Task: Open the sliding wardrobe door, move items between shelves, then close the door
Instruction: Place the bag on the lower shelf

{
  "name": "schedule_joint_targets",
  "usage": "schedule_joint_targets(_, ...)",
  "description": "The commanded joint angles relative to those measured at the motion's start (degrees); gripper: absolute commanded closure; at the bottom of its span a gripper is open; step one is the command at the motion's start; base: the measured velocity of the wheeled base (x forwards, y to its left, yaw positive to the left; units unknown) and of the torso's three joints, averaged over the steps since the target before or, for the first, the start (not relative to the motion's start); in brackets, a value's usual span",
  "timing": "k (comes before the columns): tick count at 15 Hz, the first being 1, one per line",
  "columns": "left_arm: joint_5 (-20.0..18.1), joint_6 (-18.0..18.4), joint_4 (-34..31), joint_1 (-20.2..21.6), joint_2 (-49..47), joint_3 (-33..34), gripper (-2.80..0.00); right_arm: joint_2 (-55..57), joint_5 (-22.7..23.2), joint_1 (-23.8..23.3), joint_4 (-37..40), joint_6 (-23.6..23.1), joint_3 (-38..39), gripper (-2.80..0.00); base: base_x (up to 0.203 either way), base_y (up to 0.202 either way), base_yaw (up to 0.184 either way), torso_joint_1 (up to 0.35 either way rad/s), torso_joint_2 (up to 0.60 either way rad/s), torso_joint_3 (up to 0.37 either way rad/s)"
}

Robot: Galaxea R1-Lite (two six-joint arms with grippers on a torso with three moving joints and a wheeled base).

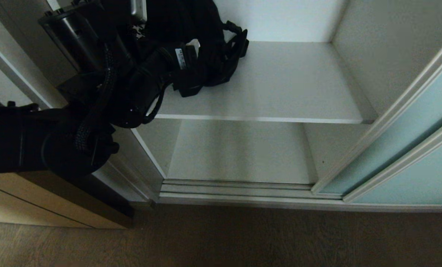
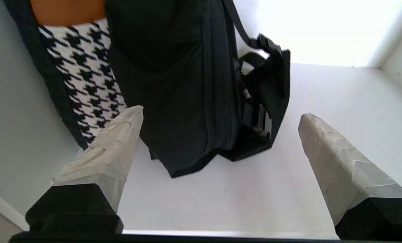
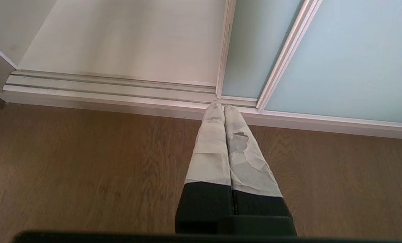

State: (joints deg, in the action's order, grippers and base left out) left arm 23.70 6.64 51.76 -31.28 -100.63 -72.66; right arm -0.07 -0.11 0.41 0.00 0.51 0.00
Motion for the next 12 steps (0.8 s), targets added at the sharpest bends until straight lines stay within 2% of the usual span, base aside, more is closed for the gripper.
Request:
schedule_joint_targets(1, 0.45, 0.02, 0.63, -0.01, -0.29, -0.71, -2.8, -0.1, 0.02, 0.02, 0.0, 0.01, 0.0, 0.0, 0.0, 0.0, 0.0, 0.0, 0.0, 0.0)
schedule_joint_targets(5, 1.49, 0.61, 5.68, -0.01, -2.36, -0.44, -2.8, -0.1, 0.02, 0.02, 0.0, 0.01, 0.0, 0.0, 0.0, 0.0, 0.0, 0.0, 0.0, 0.0)
schedule_joint_targets(9, 2.64, 2.21, 6.48, -0.01, -1.85, -0.84, -2.8, -0.1, -0.07, 0.02, 0.0, 0.01, 0.0, 0.0, 0.0, 0.0, 0.0, 0.0, 0.0, 0.0)
schedule_joint_targets(12, 4.98, 4.93, 9.61, 0.31, -1.76, -0.39, -2.8, -0.1, 0.02, 0.02, 0.0, 0.01, 0.0, 0.0, 0.0, 0.0, 0.0, 0.0, 0.0, 0.0)
